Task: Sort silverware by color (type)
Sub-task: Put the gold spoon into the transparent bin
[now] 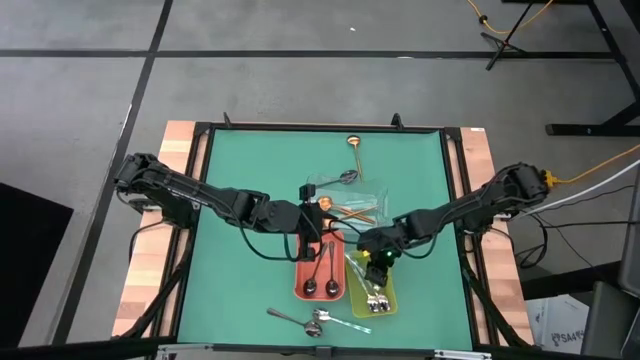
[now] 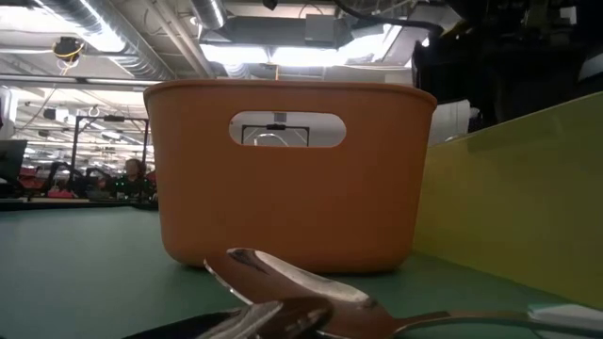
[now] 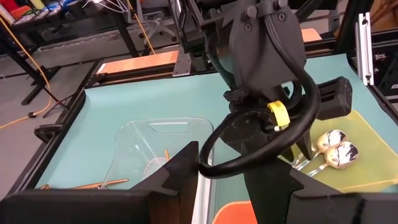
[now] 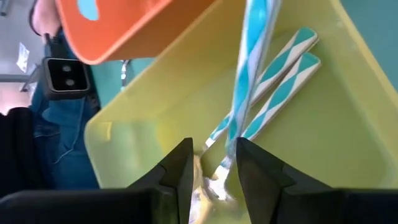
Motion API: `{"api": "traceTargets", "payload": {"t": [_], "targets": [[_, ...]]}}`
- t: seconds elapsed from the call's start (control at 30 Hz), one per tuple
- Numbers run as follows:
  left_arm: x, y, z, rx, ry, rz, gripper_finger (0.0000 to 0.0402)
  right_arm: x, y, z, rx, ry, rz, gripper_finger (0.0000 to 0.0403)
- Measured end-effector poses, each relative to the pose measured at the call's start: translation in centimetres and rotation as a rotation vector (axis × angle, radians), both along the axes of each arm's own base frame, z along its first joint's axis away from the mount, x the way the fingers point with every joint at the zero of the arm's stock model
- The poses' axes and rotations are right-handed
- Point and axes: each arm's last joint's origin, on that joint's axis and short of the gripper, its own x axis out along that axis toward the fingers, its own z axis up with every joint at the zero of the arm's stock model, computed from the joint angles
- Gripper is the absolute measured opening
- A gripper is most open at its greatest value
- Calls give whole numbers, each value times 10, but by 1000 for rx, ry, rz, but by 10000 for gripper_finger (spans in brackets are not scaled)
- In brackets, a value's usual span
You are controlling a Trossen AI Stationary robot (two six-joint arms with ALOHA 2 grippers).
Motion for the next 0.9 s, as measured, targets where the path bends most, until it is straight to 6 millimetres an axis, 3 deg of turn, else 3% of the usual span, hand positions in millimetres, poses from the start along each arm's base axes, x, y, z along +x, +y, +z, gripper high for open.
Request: {"api": "traceTargets", "payload": {"t": [0.37, 0.67, 0.9], "targets": [[0, 0, 0, 0, 0, 0, 116, -8, -3, 27, 3, -110, -5, 111], [0, 0, 0, 0, 0, 0, 116, 1, -10, 38, -284, -349, -111, 111], [0, 0, 0, 0, 0, 0, 116, 8, -9, 41, -341, -456, -99, 111]]}}
